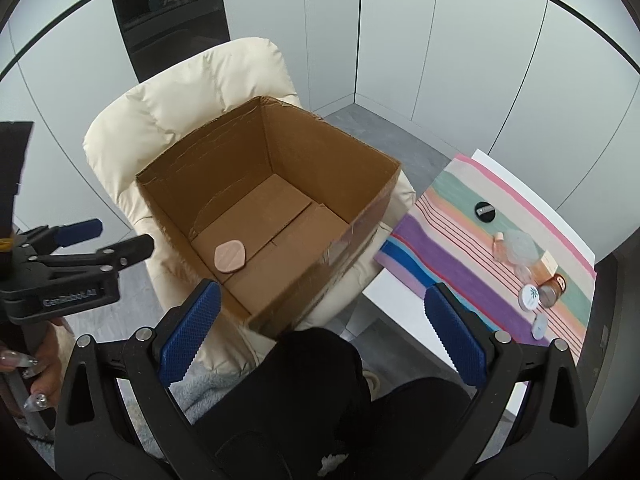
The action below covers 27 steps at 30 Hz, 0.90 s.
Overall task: Organize objects
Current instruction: 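Withdraw both tools from the box back toward the table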
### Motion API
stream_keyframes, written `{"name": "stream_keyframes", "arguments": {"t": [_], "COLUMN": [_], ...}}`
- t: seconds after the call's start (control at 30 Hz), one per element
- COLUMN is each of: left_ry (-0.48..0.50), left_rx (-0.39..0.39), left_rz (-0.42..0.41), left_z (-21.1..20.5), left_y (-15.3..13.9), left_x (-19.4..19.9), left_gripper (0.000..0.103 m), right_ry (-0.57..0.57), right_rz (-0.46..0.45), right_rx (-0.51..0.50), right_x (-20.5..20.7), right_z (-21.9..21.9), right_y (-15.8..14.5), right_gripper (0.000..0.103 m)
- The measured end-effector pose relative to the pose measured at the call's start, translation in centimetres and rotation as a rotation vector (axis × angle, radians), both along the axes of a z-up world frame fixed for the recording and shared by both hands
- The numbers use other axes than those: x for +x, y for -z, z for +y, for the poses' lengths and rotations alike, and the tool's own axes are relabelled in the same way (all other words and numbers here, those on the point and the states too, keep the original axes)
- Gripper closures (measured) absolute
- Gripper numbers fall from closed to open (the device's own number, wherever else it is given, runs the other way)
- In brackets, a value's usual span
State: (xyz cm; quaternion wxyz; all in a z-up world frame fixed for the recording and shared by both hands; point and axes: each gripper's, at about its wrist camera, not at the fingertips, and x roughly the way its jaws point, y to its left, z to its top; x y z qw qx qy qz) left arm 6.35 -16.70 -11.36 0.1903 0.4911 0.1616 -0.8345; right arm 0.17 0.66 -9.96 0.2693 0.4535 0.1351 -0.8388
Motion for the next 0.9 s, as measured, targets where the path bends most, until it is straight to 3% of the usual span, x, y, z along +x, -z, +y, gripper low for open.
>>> {"name": "stream_keyframes", "arguments": {"t": [0.5, 0.9], "left_ry": [0.054, 0.12], "left_rx": [-0.049, -0.054], "left_rz": [-0.003, -0.022], "left_z": [3.0, 5.6], "left_y": [0.9, 1.9], "left_x": [-0.8, -3.4], "left_gripper": [0.015, 0.015], "right_ry": [0.014, 0.132], "right_rz": [-0.02, -0.013], "right_rx": [-0.04, -0.05], "right_x": [0.8, -0.4], "right_z": [2.2, 7.0], "right_y": [0.4, 0.3], "right_gripper": [0.0, 0.0]}}
